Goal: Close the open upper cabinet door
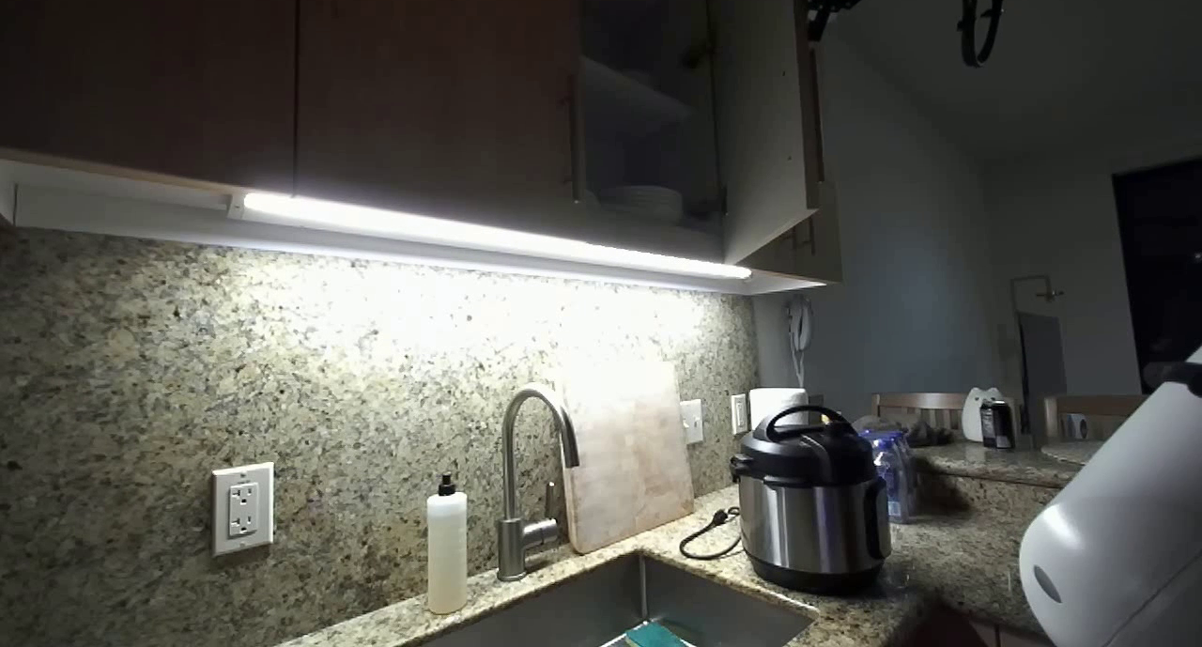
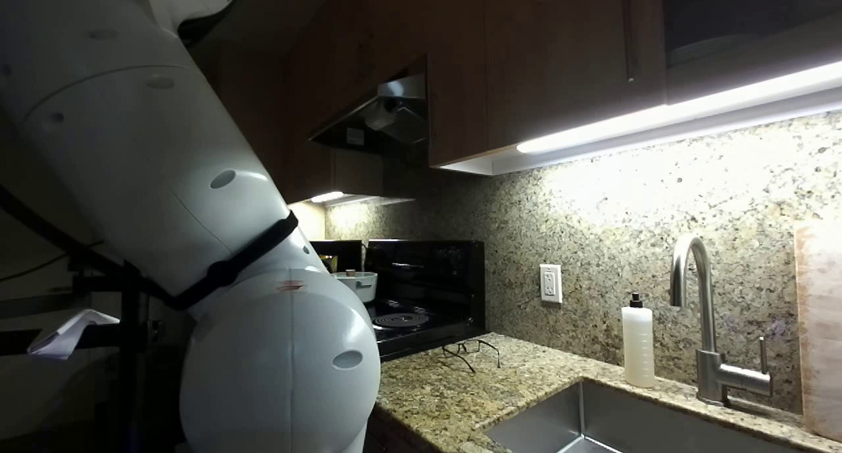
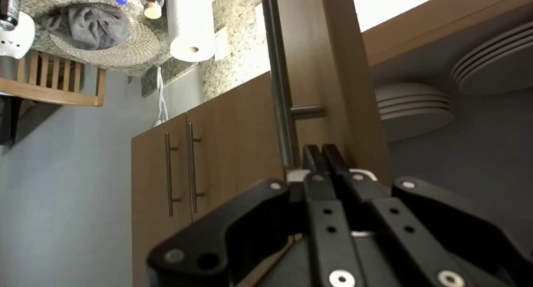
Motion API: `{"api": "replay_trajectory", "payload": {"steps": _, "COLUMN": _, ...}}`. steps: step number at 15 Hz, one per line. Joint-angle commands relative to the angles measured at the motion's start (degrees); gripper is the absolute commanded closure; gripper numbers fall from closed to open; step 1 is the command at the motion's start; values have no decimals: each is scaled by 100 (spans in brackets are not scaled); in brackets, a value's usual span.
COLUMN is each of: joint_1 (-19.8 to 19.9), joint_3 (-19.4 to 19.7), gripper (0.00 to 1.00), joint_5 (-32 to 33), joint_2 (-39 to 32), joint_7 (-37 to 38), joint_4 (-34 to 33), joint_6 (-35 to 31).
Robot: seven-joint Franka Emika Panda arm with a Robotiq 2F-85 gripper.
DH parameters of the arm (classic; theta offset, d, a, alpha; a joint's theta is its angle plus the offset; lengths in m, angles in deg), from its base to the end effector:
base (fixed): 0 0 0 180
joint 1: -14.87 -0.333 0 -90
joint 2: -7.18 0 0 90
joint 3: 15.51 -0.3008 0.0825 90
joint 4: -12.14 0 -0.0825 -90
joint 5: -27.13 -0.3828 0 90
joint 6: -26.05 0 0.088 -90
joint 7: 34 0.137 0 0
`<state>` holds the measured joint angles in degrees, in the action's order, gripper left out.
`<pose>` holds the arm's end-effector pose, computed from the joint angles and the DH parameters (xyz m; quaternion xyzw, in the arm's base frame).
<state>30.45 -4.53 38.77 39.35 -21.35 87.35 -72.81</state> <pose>0.2139 -0.1967 0.9572 0.8196 -0.3379 0.4517 0.0999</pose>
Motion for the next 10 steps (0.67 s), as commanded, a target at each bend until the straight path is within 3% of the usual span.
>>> {"api": "replay_trajectory", "payload": {"steps": 1, "joint_1": 43, "joint_3": -125, "gripper": 93, "joint_5": 49, "joint_2": -217, "joint_7": 244, "joint_4": -129, "joint_6": -409}}
{"api": "replay_trajectory", "payload": {"steps": 10, "joint_1": 2, "joint_3": -301, "gripper": 93, "joint_5": 47, "joint_2": -349, "joint_7": 233, "joint_4": -242, "joint_6": -426}}
